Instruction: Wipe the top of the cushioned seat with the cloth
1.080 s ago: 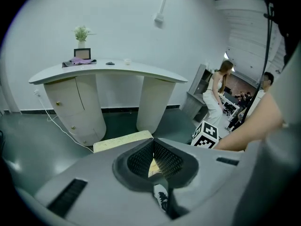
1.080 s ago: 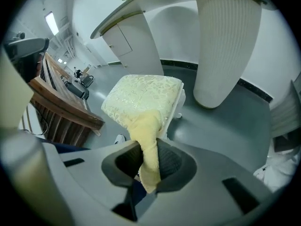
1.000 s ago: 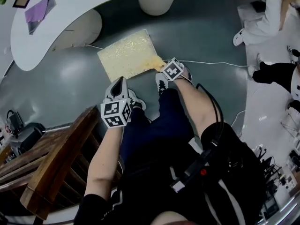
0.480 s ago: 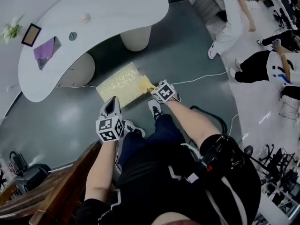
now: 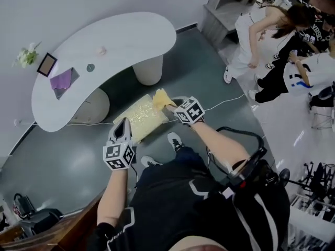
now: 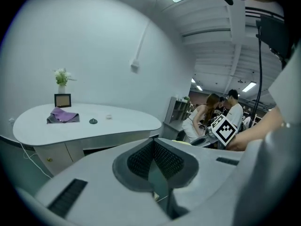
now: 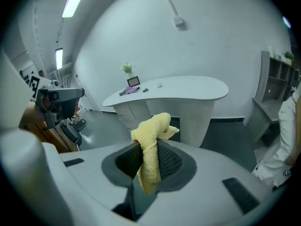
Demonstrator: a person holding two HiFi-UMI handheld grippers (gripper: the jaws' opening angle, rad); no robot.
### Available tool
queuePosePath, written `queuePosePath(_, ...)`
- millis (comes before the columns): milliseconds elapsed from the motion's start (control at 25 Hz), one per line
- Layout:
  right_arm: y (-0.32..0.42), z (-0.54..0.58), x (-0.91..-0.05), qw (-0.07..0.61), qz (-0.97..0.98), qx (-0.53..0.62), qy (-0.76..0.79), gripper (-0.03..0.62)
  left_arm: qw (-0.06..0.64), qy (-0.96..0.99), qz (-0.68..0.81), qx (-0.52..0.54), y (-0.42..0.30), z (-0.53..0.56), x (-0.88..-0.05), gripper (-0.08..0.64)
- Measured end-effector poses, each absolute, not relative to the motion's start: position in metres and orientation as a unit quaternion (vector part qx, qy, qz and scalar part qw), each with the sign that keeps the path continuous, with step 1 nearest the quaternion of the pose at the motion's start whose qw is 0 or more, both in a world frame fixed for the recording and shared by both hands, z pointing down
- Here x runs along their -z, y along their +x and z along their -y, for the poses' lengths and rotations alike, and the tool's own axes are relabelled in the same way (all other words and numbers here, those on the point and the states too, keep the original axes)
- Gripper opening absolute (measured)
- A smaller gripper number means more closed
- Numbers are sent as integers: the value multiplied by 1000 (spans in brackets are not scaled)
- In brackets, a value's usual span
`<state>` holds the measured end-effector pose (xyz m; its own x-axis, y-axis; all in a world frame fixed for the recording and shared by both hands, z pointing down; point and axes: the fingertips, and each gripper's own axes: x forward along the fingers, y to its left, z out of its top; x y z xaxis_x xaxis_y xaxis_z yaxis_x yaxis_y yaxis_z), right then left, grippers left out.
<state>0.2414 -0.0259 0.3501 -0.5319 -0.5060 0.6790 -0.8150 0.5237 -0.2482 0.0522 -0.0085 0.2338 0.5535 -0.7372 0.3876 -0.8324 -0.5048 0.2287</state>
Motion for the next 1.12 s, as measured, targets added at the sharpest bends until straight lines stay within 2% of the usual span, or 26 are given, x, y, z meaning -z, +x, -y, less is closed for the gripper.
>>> queuePosePath(360,228,42,-212,184,866,-209,414,75,151,872,461,-62,27,18,-143,5)
queuePosePath(640,212,58,-122,109,888,-161,416,76,143,870,472,-28,6,22,-100,5)
queuePosePath(1120,213,76,-42,70,895,-99,429,74,84,843,531,10,-33,36,-40,5)
